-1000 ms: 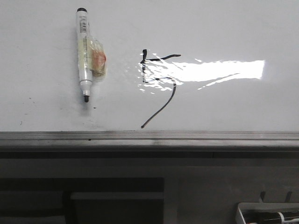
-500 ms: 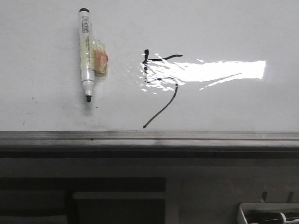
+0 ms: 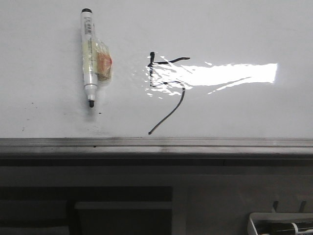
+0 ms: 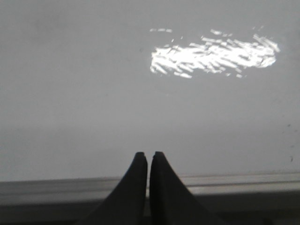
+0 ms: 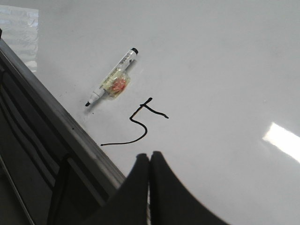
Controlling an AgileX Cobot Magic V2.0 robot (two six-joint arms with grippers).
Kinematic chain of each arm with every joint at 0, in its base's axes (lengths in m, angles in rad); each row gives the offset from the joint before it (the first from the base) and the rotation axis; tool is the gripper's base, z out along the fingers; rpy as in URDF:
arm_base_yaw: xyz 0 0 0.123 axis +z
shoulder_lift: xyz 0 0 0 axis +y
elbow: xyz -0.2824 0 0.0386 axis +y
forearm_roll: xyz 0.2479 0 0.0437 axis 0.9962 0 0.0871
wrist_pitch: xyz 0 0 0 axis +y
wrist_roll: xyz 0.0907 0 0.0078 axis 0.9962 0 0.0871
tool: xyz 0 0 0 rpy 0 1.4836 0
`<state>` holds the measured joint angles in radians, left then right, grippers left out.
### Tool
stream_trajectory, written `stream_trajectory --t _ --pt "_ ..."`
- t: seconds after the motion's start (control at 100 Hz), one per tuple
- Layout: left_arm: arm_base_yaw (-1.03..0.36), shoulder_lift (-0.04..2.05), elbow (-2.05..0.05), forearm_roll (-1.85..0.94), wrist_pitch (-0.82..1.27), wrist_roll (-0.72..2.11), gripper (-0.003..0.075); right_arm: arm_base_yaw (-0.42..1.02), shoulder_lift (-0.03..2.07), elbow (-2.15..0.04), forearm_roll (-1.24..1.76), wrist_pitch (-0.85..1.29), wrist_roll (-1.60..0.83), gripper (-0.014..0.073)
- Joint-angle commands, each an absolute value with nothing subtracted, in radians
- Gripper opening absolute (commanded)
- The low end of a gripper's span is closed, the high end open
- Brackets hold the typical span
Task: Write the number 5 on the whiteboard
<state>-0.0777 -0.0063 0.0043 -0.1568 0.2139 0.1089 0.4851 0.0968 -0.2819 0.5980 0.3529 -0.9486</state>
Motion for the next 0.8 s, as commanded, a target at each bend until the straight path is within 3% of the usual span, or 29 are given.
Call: stream_trajectory --t 0.0,0.79 --pt "-0.064 -0.024 0.022 -0.135 0.214 0.087 -0.0020 0.479 0.107 -0.306 0.609 0.277 -0.946 -0.0061" --pt "-0.064 -0.024 0.022 -0.162 0.260 0.087 -0.0020 0.479 0.107 -0.306 0.609 0.277 -0.946 -0.0061"
